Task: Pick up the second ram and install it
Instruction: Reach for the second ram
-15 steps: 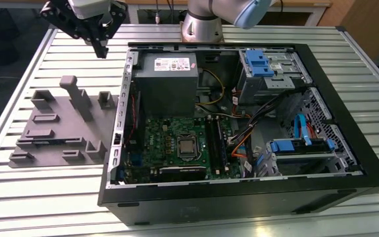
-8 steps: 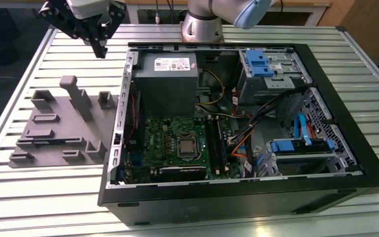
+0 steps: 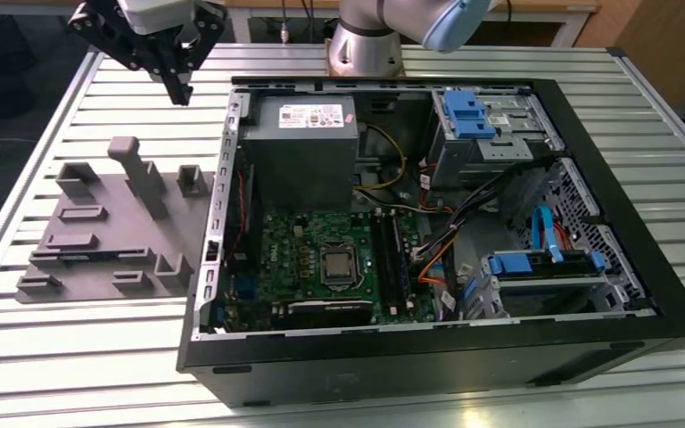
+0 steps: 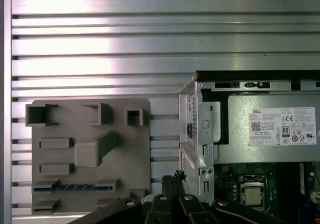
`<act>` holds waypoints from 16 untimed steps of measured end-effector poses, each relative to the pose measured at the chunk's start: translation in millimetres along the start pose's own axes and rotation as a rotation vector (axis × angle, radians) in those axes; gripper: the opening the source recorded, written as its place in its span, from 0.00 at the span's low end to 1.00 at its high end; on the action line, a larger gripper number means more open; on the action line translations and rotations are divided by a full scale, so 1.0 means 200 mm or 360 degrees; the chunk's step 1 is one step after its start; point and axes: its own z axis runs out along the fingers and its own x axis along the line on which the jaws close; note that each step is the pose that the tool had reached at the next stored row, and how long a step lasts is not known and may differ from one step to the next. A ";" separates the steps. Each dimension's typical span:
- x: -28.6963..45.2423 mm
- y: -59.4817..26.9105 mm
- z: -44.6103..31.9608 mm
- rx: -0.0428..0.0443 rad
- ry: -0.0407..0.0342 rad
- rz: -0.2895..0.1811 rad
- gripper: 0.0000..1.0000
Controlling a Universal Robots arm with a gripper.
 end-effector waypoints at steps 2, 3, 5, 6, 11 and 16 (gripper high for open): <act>0.003 0.000 0.000 0.0000 0.0000 0.0000 0.11; 0.005 0.000 0.000 0.0000 0.0000 0.0000 0.11; 0.009 0.000 0.000 0.0000 0.0000 0.0000 0.11; 0.011 0.000 0.000 0.0000 0.0000 0.0000 0.11; 0.021 -0.001 0.000 0.0000 0.0000 0.0000 0.11; 0.030 -0.001 -0.001 0.0000 0.0000 0.0000 0.11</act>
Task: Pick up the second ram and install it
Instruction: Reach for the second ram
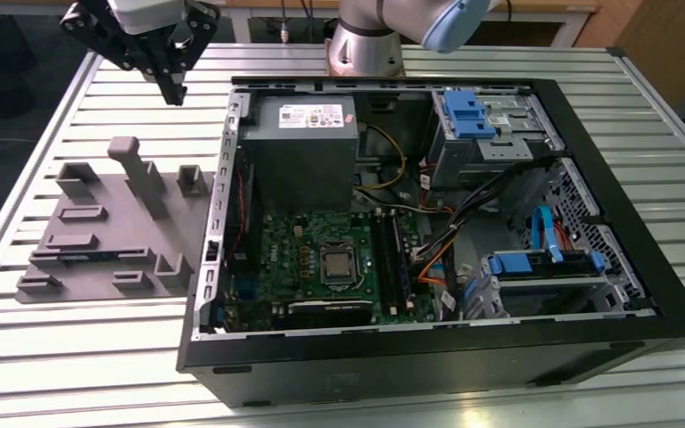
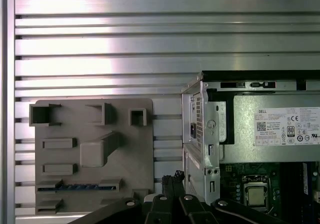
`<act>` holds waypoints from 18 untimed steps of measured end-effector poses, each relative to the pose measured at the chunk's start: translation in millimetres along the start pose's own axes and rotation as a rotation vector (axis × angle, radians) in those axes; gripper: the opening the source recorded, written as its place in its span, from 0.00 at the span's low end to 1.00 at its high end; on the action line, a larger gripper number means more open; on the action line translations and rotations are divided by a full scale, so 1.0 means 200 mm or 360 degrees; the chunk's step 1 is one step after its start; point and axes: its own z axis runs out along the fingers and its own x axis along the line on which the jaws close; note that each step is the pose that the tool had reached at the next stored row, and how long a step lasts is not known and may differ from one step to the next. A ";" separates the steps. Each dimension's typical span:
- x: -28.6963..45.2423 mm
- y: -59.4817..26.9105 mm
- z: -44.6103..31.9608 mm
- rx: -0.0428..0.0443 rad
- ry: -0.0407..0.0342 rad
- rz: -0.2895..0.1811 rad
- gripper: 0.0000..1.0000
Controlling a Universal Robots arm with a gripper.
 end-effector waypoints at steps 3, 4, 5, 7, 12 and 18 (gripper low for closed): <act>0.007 0.000 0.000 0.0000 0.0000 0.0000 0.11; 0.009 0.000 0.000 0.0000 0.0000 0.0000 0.11; 0.012 -0.001 0.000 0.0000 0.0000 0.0000 0.11; 0.019 -0.001 0.000 0.0000 0.0000 0.0000 0.11; 0.035 -0.002 -0.001 0.0000 0.0000 0.0000 0.11; 0.061 -0.003 -0.002 0.0000 0.0000 0.0000 0.11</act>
